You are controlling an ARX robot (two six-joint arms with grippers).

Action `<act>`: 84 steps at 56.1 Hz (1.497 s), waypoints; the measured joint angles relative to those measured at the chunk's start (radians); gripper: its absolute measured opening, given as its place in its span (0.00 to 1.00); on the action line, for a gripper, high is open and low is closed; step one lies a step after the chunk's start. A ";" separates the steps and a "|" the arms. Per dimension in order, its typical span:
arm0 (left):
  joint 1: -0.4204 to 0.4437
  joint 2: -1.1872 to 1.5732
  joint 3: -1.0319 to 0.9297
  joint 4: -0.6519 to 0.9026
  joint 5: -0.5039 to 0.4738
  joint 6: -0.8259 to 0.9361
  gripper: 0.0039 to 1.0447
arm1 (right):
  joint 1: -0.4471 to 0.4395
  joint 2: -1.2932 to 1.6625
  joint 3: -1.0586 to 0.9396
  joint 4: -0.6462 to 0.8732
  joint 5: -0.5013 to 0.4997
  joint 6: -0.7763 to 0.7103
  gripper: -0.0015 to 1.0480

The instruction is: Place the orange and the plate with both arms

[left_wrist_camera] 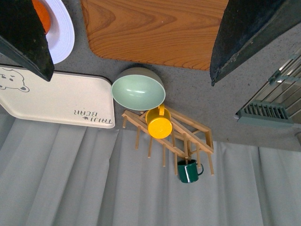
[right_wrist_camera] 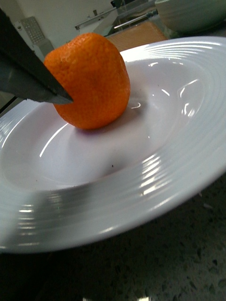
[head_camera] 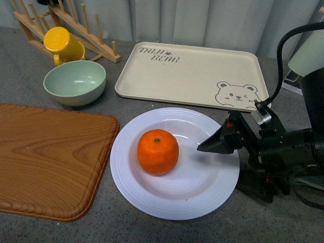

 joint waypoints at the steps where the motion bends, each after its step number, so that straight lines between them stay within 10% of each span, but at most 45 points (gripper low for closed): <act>1: 0.000 0.000 0.000 0.000 0.000 0.000 0.94 | 0.000 0.000 0.000 -0.003 0.003 -0.002 0.76; 27: 0.000 0.000 0.000 0.000 0.000 0.000 0.94 | -0.006 0.014 0.002 -0.055 0.035 -0.026 0.11; 84: 0.000 0.000 0.000 0.000 0.000 0.000 0.94 | -0.011 -0.044 -0.057 0.448 -0.058 0.319 0.04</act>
